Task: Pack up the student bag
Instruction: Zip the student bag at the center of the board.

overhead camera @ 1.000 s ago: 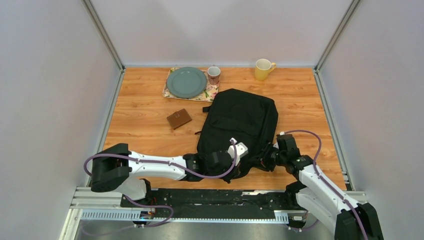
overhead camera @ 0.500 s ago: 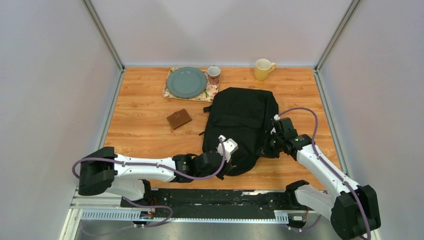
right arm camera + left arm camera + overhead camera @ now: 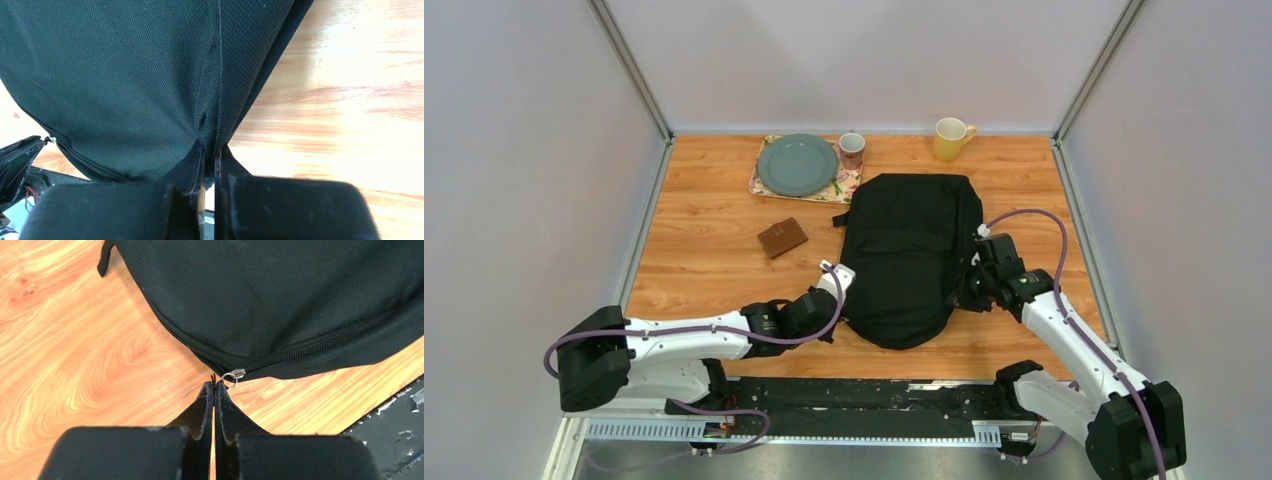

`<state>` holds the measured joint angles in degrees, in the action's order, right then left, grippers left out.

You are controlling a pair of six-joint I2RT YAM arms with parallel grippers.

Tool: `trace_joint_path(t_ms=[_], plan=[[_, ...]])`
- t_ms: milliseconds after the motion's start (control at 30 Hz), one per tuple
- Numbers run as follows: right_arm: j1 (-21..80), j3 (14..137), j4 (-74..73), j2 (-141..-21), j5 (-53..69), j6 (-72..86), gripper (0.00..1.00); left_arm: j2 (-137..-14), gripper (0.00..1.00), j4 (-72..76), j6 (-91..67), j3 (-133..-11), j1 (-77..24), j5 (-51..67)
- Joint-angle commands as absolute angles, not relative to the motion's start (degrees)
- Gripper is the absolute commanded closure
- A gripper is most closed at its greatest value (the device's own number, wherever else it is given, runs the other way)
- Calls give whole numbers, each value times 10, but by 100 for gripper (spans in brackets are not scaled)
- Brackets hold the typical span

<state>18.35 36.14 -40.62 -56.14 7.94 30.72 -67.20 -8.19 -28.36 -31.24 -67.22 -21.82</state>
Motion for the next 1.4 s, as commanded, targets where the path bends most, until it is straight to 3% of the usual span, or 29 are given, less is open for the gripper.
trace_joint_path(t_ms=[0, 100, 400, 567, 900, 1100, 1367], plan=[[171, 397, -379, -554, -8, 259, 100, -671, 100, -128, -229, -299, -665, -146], [171, 408, -362, -577, 29, 246, 100, -682, 100, -68, -219, -287, -680, -56], [181, 442, -333, -680, 80, 238, 100, -772, 100, -14, -200, -341, -762, -10], [185, 489, -370, -716, 31, 233, 100, -813, 100, -8, -185, -388, -784, 13], [183, 409, -406, -533, -99, 380, 100, -850, 100, -26, -189, -439, -795, 9], [182, 383, -439, -447, -130, 371, 100, -823, 100, -4, -195, -425, -795, 47], [184, 408, -405, -557, -34, 315, 100, -824, 100, 11, -185, -433, -807, 75]])
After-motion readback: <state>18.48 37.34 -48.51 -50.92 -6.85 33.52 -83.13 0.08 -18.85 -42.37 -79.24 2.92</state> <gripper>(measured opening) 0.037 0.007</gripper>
